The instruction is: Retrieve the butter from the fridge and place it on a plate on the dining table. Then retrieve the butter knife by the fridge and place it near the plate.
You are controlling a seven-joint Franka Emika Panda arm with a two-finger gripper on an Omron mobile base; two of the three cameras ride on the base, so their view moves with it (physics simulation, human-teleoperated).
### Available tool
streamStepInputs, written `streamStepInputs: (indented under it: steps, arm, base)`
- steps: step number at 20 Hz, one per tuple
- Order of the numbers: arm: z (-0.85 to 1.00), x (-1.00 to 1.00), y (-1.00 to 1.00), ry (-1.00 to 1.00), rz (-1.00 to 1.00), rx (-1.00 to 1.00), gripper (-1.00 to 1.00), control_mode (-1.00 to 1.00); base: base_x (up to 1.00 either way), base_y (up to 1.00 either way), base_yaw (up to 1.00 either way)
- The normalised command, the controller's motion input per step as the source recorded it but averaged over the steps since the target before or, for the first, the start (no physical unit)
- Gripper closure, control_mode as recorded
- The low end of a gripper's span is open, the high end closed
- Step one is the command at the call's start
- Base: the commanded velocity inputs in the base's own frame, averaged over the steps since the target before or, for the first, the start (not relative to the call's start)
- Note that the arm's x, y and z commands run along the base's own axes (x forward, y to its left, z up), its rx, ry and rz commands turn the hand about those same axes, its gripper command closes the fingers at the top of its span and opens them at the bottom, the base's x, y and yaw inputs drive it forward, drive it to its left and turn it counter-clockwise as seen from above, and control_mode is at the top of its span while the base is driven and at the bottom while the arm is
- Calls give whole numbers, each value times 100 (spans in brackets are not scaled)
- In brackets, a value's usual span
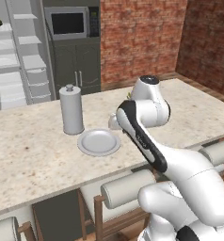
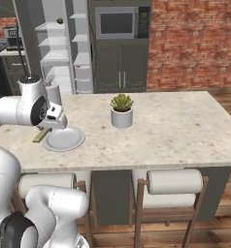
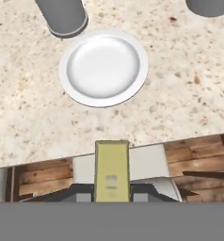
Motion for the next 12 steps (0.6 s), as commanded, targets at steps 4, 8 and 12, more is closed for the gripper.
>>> streamStepInputs:
  steps: [4,8,12]
  arm:
    - [-30,75,38,7,-9,-4,100,-100]
    - [-39,57,13,7,-11,-8,100,-100]
    - [-42,52,4,6,-13,-10,100,-100]
  base:
    - [0,0,0]
    - [0,0,0]
    - [0,0,0]
